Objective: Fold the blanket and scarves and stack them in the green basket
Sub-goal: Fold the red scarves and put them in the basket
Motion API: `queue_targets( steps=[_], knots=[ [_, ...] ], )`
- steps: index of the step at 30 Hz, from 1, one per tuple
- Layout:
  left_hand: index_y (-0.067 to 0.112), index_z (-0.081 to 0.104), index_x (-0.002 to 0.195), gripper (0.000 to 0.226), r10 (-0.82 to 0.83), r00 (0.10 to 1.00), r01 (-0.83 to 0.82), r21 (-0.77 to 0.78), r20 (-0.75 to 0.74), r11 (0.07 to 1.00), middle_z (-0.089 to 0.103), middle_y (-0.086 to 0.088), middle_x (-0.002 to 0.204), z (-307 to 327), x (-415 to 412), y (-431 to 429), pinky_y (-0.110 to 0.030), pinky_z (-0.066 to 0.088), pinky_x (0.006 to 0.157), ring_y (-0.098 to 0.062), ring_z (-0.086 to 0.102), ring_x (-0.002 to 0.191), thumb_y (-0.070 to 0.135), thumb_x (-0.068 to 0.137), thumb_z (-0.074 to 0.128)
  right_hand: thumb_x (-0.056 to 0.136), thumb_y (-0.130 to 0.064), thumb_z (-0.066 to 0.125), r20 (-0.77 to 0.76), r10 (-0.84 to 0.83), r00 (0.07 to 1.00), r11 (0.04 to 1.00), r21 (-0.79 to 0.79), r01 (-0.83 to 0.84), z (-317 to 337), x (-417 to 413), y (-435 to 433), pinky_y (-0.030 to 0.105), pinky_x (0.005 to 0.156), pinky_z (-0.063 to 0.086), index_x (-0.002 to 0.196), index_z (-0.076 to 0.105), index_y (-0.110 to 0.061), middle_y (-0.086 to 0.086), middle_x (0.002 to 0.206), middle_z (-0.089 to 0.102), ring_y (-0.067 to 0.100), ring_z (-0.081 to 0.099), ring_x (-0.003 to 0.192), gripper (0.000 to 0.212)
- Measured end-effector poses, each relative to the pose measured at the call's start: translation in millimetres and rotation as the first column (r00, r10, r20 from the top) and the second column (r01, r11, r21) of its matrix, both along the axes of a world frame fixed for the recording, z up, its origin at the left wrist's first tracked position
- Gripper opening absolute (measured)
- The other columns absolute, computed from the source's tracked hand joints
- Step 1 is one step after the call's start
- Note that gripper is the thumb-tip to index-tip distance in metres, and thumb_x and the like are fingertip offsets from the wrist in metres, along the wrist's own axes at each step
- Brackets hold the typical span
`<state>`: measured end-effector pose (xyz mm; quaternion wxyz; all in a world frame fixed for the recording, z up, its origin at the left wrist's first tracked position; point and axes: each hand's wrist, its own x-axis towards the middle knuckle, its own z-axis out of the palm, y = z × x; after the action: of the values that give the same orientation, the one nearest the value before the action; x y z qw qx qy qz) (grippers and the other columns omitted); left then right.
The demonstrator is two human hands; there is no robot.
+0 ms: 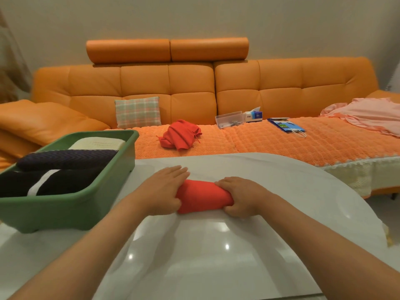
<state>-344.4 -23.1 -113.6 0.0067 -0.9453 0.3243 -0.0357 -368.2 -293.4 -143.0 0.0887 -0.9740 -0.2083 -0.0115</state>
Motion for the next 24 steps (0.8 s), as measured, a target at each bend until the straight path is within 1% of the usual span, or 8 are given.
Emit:
queue_targets(
  steps=[2, 4, 6, 8, 13, 17, 21, 24],
  knots=[
    [0.022, 0.014, 0.158, 0.087, -0.042, 0.998, 0.046, -0.106, 0.046, 0.993, 0.014, 0.003, 0.164, 0.0, -5.4, -17.9, -0.025, 0.007, 0.119, -0.012, 0.012, 0.15, 0.045, 0.081, 0.049, 0.074, -0.038, 0.066, -0.016, -0.006, 1.0, 1.0, -0.003, 0.006, 2.9, 3.0, 3.2, 0.029, 0.091, 0.046, 0.138, 0.049, -0.033, -0.009, 0.123, 0.061, 0.014, 0.056, 0.111, 0.067],
    [0.022, 0.022, 0.156, 0.089, -0.093, 0.994, 0.1, -0.121, 0.056, 0.988, 0.026, 0.002, 0.161, -10.4, -5.3, -31.2, -0.028, 0.018, 0.118, -0.016, 0.024, 0.147, 0.056, 0.083, 0.059, 0.071, -0.037, 0.067, -0.039, -0.006, 0.999, 1.0, -0.001, 0.006, 4.1, 5.5, 5.0, 0.031, 0.09, 0.047, 0.137, 0.049, -0.034, -0.009, 0.122, 0.061, 0.015, 0.058, 0.109, 0.068],
    [0.025, 0.032, 0.152, 0.087, -0.109, 0.994, 0.111, -0.119, 0.023, 0.987, 0.04, 0.003, 0.153, -26.2, 1.6, -34.1, -0.031, 0.032, 0.111, -0.017, 0.04, 0.137, 0.06, 0.079, 0.065, 0.071, -0.035, 0.068, -0.058, -0.008, 0.998, 1.0, 0.017, 0.009, 4.1, 7.0, 4.4, 0.032, 0.092, 0.047, 0.137, 0.049, -0.035, -0.009, 0.124, 0.061, 0.016, 0.058, 0.11, 0.068],
    [0.029, 0.041, 0.145, 0.08, -0.089, 0.996, 0.085, -0.15, -0.021, 0.985, 0.051, 0.006, 0.142, -33.5, 9.5, -28.5, -0.03, 0.04, 0.102, -0.016, 0.05, 0.124, 0.059, 0.077, 0.068, 0.075, -0.032, 0.068, -0.075, -0.014, 0.997, 0.999, 0.028, 0.016, 5.0, 8.9, 2.4, 0.033, 0.095, 0.047, 0.138, 0.048, -0.035, -0.008, 0.126, 0.06, 0.017, 0.057, 0.112, 0.066],
    [0.033, 0.047, 0.138, 0.065, -0.032, 0.996, 0.016, -0.183, -0.084, 0.983, 0.057, 0.01, 0.131, -29.5, 18.3, -20.2, -0.027, 0.04, 0.097, -0.013, 0.054, 0.116, 0.048, 0.078, 0.069, 0.083, -0.031, 0.063, -0.104, -0.044, 0.994, 0.999, -0.029, 0.041, 5.2, 11.9, 4.8, 0.039, 0.102, 0.043, 0.148, 0.036, -0.033, -0.001, 0.134, 0.047, 0.02, 0.046, 0.124, 0.07],
    [0.039, 0.047, 0.131, 0.057, 0.059, 0.985, -0.092, -0.197, -0.164, 0.976, 0.059, 0.01, 0.121, -28.6, 19.8, -19.5, -0.033, 0.046, 0.094, -0.015, 0.055, 0.11, 0.038, 0.077, 0.064, 0.087, -0.027, 0.06, -0.041, -0.069, 0.997, 0.993, -0.102, 0.064, 5.4, 11.7, 13.1, 0.04, 0.094, 0.046, 0.146, 0.037, -0.03, 0.005, 0.126, 0.048, 0.024, 0.047, 0.118, 0.063],
    [0.034, 0.054, 0.116, 0.041, 0.139, 0.99, -0.139, -0.076, 0.003, 0.987, 0.064, 0.007, 0.105, -20.1, 12.5, -16.2, -0.034, 0.049, 0.077, -0.02, 0.061, 0.096, 0.031, 0.076, 0.063, 0.086, -0.023, 0.059, 0.033, -0.049, 0.998, 0.994, -0.098, 0.052, 7.9, 4.7, 25.5, 0.038, 0.086, 0.047, 0.139, 0.044, -0.029, 0.003, 0.118, 0.056, 0.025, 0.053, 0.109, 0.055],
    [0.028, 0.056, 0.117, 0.038, 0.15, 0.971, -0.152, 0.0, 0.187, 0.988, 0.065, 0.003, 0.104, 3.8, 5.3, -4.6, -0.036, 0.049, 0.076, -0.023, 0.062, 0.094, 0.023, 0.08, 0.06, 0.085, -0.022, 0.06, 0.103, -0.032, 0.994, 0.999, -0.017, 0.034, 20.3, 1.9, 38.1, 0.037, 0.084, 0.049, 0.137, 0.045, -0.032, -0.001, 0.115, 0.059, 0.021, 0.055, 0.105, 0.055]
  ],
)
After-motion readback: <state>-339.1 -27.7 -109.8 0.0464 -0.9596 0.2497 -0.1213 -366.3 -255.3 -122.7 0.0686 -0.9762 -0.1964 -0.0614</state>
